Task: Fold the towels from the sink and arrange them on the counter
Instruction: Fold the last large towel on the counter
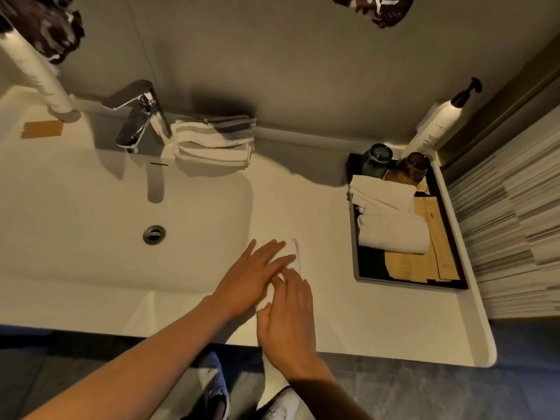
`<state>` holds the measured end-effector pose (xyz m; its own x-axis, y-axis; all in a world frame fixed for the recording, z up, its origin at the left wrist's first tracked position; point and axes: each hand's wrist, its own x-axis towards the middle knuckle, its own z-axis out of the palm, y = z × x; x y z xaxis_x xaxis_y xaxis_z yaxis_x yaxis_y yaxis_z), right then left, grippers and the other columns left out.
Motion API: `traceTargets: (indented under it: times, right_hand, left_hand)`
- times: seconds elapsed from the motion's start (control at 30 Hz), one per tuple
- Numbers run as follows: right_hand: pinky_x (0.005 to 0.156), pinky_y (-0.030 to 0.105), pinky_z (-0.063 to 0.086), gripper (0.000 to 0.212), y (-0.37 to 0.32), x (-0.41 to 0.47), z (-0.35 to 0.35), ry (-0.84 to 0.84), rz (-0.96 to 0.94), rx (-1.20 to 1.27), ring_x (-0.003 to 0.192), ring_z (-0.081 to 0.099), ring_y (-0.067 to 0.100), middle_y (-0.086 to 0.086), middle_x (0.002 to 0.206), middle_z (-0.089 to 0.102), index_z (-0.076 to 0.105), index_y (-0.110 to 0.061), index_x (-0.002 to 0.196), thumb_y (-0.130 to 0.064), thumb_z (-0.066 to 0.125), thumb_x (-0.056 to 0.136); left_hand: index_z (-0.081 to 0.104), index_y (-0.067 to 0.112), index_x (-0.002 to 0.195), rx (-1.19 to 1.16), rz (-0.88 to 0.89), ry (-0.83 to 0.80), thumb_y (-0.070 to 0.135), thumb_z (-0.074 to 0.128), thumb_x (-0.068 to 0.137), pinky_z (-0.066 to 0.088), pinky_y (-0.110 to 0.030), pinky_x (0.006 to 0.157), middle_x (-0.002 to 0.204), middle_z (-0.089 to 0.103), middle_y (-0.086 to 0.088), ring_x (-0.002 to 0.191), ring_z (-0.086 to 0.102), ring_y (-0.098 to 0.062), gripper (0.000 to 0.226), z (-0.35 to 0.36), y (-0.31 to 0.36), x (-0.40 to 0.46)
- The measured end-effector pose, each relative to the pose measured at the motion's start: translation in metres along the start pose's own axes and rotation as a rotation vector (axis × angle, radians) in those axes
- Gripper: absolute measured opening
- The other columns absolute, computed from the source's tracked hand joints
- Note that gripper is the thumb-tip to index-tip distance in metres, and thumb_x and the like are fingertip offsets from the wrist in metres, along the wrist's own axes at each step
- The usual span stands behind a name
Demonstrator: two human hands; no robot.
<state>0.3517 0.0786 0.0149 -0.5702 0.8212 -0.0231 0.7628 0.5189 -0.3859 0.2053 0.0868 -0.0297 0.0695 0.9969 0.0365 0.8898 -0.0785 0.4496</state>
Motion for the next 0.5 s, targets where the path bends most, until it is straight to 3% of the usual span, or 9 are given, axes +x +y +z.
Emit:
traceTargets:
  times: [0.07, 0.2, 0.33, 0.5]
  right_hand:
    - [0.118, 0.052, 0.018, 0.068, 0.002, -0.006, 0.01, -0.069, 0.005, -0.084, 0.149, 0.019, 0.027, 0.015, 0.158, 0.027, 0.033, -0.005, 0.148, -0.034, 0.037, 0.087]
    - [0.115, 0.062, 0.02, 0.082, -0.004, -0.005, 0.018, -0.132, -0.044, -0.208, 0.15, 0.011, 0.036, 0.024, 0.159, 0.018, 0.028, 0.002, 0.15, -0.044, 0.044, 0.083]
    - [0.114, 0.064, 0.016, 0.083, 0.0, -0.003, 0.027, -0.151, -0.06, -0.232, 0.15, 0.006, 0.038, 0.024, 0.159, 0.012, 0.026, 0.003, 0.15, -0.043, 0.046, 0.084]
    - [0.116, 0.059, 0.019, 0.076, 0.004, -0.002, 0.025, -0.112, -0.067, -0.174, 0.15, 0.011, 0.032, 0.016, 0.16, 0.021, 0.033, -0.004, 0.15, -0.042, 0.043, 0.085]
  left_hand:
    - [0.026, 0.034, 0.153, -0.035, 0.009, -0.003, 0.004, 0.046, 0.1, 0.0, -0.036, 0.124, 0.164, 0.014, 0.005, 0.151, 0.005, -0.007, 0.064, 0.0, -0.008, 0.002]
    - [0.026, 0.036, 0.153, -0.117, -0.013, 0.001, 0.018, 0.034, 0.107, 0.003, -0.037, 0.124, 0.164, 0.013, 0.011, 0.151, 0.003, -0.004, 0.05, 0.002, -0.013, 0.001]
    - [0.027, 0.036, 0.152, -0.189, -0.039, 0.02, 0.02, 0.034, 0.107, 0.003, -0.037, 0.124, 0.164, 0.014, 0.011, 0.151, 0.004, -0.006, 0.048, 0.008, -0.015, 0.001]
    - [0.023, 0.039, 0.153, -0.206, -0.086, 0.018, 0.028, 0.031, 0.108, 0.002, -0.038, 0.124, 0.164, 0.012, 0.01, 0.151, 0.0, -0.008, 0.047, 0.009, -0.012, 0.001]
